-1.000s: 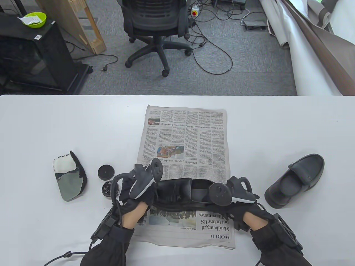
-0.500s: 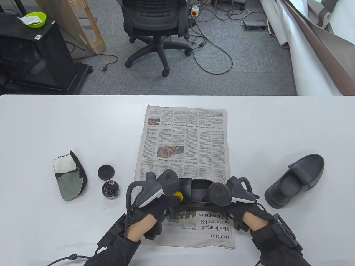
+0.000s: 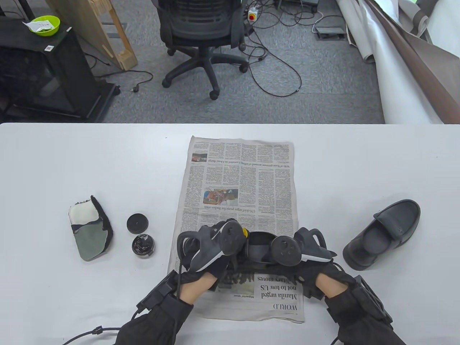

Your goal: Dip and apply built-in sponge shoe polish on shoes

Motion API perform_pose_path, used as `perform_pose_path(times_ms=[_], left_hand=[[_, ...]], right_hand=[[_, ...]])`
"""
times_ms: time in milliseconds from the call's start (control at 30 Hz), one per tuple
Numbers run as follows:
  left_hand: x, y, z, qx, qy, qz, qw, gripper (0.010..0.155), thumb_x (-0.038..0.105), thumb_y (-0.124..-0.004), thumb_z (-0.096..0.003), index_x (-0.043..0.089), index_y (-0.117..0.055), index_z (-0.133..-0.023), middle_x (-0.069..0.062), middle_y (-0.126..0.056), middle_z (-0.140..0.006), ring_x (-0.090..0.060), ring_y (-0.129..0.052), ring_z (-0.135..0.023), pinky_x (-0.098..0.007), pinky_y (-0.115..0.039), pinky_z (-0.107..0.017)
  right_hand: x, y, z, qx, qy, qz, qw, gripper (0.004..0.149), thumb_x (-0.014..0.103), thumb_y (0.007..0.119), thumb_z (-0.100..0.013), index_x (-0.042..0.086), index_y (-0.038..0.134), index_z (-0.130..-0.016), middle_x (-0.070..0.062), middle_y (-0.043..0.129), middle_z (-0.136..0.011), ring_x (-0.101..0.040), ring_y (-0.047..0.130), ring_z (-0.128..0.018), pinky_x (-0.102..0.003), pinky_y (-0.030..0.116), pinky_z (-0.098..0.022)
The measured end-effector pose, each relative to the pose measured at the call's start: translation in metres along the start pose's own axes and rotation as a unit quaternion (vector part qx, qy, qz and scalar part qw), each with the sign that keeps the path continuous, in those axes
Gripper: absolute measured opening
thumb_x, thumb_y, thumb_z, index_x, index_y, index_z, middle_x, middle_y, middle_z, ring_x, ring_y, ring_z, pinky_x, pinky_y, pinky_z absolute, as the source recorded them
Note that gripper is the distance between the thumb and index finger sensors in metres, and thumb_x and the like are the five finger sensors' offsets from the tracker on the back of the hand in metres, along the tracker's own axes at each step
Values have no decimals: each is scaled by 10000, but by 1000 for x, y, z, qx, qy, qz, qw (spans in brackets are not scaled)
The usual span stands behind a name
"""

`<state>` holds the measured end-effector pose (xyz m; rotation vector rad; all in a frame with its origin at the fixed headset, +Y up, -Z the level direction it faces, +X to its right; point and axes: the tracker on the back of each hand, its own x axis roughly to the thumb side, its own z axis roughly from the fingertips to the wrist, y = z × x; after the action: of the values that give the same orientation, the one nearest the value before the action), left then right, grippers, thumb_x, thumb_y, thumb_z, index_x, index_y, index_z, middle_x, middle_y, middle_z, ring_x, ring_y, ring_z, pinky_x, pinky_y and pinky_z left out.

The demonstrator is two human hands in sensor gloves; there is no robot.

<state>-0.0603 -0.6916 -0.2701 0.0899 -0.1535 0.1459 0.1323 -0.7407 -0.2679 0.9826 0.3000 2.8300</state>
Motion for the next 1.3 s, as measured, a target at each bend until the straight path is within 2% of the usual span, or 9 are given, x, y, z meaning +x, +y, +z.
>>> perform_pose_path(times_ms=[200, 433, 533, 700, 867, 1033, 1100, 1233, 1300], left_hand=[[-11, -6, -9, -1, 29, -47, 998, 483, 484, -950, -397, 222, -863, -793, -39, -1066, -591, 6, -1102, -242, -347, -939, -423], [-40, -2, -14, -78, 89, -91, 989, 484, 491, -966, -390, 213, -878, -776, -42, -1071, -545, 14, -1097, -205, -343, -945, -409], [-53, 1, -12, -112, 115, -81, 984, 483, 486, -968, -392, 206, -879, -775, -49, -1070, -546, 5, -1096, -206, -349, -941, -410], [-68, 11, -8, -163, 129, -101, 973, 487, 484, -980, -390, 209, -880, -778, -51, -1071, -553, 3, -1097, -209, -351, -938, -414], [-63, 12, -1, -207, 93, -72, 971, 483, 485, -978, -392, 220, -876, -783, -44, -1073, -572, 4, -1104, -231, -348, -937, -420], [-35, 8, 9, -256, 8, 8, 967, 484, 486, -965, -395, 233, -862, -795, -32, -1071, -613, 8, -1118, -259, -340, -938, -424], [-22, 10, 12, -239, -12, 28, 971, 483, 482, -958, -401, 232, -857, -801, -34, -1069, -622, 10, -1116, -255, -340, -938, -422], [-4, 13, 14, -137, 5, 54, 989, 479, 485, -934, -410, 227, -848, -804, -30, -1065, -619, 14, -1110, -246, -338, -940, -421], [-3, 9, 11, -106, 19, 48, 993, 479, 490, -923, -414, 220, -845, -802, -31, -1059, -606, 11, -1104, -244, -341, -935, -424]], right_hand=[[0, 1, 1, -11, -2, 2, 1000, 388, 456, 879, -344, 355, 913, -717, 38, 857, -713, -211, 905, -297, -450, 821, -462], [0, 1, 2, -11, -2, 4, 1000, 388, 457, 876, -348, 350, 911, -720, 39, 858, -702, -210, 905, -298, -449, 822, -461], [0, 1, 2, -12, 0, 7, 1000, 388, 457, 874, -350, 351, 909, -721, 39, 857, -701, -210, 906, -299, -449, 823, -461], [0, 1, 2, -10, 4, 9, 1000, 388, 458, 873, -350, 350, 909, -721, 41, 857, -699, -209, 908, -299, -449, 823, -461], [1, 1, 2, -11, 8, 12, 1000, 388, 458, 872, -350, 352, 908, -721, 41, 856, -698, -209, 908, -302, -449, 823, -463], [2, 1, 3, -12, 10, 14, 1000, 388, 457, 873, -347, 354, 908, -720, 41, 857, -699, -210, 909, -303, -451, 822, -464], [2, 1, 2, -12, 10, 14, 1000, 388, 456, 874, -345, 357, 909, -718, 41, 856, -700, -211, 909, -304, -451, 822, -464], [1, 1, 2, -9, 4, 10, 1000, 387, 455, 877, -343, 361, 909, -717, 38, 856, -700, -212, 908, -302, -451, 822, -465], [1, 1, 2, -10, 2, 9, 1000, 388, 454, 878, -343, 359, 910, -717, 37, 856, -699, -212, 908, -301, -451, 822, -464]])
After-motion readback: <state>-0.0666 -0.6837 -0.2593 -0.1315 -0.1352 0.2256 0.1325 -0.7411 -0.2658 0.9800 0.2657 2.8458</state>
